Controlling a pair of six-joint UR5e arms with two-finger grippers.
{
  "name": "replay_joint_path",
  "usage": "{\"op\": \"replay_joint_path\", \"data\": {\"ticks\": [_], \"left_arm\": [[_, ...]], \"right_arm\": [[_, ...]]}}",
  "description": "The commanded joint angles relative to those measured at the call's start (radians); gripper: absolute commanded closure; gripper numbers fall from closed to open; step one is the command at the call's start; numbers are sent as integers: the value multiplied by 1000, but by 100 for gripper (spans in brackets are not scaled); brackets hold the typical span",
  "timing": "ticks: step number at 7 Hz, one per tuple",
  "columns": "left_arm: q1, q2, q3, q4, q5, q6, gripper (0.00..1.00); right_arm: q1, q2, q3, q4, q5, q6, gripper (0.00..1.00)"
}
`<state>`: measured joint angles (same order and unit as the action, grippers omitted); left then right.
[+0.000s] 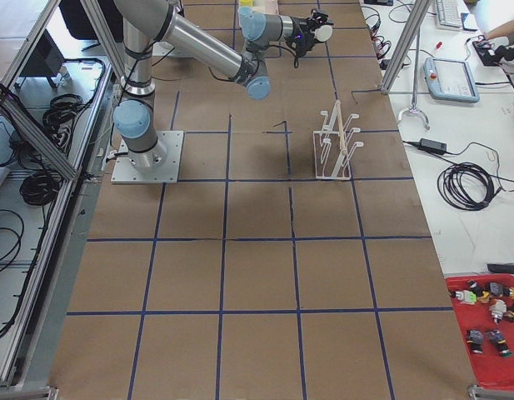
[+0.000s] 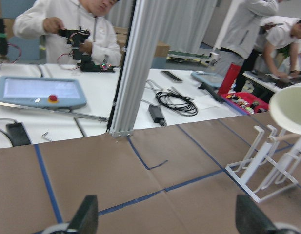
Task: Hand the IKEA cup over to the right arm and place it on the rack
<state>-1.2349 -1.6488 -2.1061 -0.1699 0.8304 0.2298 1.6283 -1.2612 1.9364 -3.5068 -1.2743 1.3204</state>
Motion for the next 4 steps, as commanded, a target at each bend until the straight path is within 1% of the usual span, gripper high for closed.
{"op": "replay_joint_path", "data": {"ticks": [1,2,3,4], "left_arm": [[-156,-8,197,-382,428,-44,1],[-229,-9,304,-627,607,-78,1],[-268,-5,410,-901,698,-130,1],[-271,-5,505,-1156,716,-180,1]], "right_arm": [[-51,19,-55,8,-63,-288,91],[-67,40,-63,3,-107,-454,91],[-89,75,-82,0,-126,-645,90],[-117,112,-111,-1,-125,-771,90]]}}
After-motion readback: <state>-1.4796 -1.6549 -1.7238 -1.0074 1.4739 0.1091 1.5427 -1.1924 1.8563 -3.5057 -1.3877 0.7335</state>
